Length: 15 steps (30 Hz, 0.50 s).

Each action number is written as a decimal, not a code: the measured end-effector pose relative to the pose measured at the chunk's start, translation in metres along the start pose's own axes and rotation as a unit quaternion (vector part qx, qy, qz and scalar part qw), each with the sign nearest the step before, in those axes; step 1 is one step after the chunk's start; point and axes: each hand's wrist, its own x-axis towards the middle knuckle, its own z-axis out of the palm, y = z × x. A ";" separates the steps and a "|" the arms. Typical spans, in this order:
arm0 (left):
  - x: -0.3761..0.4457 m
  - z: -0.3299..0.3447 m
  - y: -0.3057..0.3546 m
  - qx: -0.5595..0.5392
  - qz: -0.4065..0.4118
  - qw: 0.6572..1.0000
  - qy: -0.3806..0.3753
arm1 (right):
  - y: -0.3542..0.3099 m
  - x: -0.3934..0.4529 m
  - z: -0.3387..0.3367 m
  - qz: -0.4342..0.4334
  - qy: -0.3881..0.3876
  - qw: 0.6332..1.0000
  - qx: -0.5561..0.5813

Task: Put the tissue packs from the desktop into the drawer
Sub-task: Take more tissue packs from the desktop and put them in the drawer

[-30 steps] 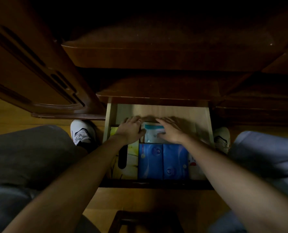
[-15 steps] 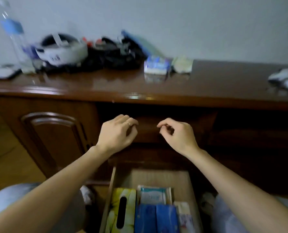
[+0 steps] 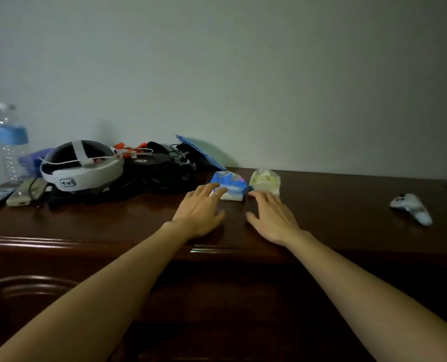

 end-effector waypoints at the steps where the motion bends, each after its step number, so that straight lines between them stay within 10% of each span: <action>1: 0.011 0.009 -0.003 0.009 -0.003 1.000 -0.015 | 0.004 0.011 0.002 -0.001 0.013 1.000 -0.008; 8: 0.065 0.055 -0.028 0.028 -0.030 0.997 -0.072 | 0.037 0.085 0.025 0.105 -0.086 0.990 -0.026; 15: 0.078 0.052 -0.024 -0.026 -0.040 0.996 -0.075 | 0.036 0.092 0.024 0.065 -0.016 0.996 -0.064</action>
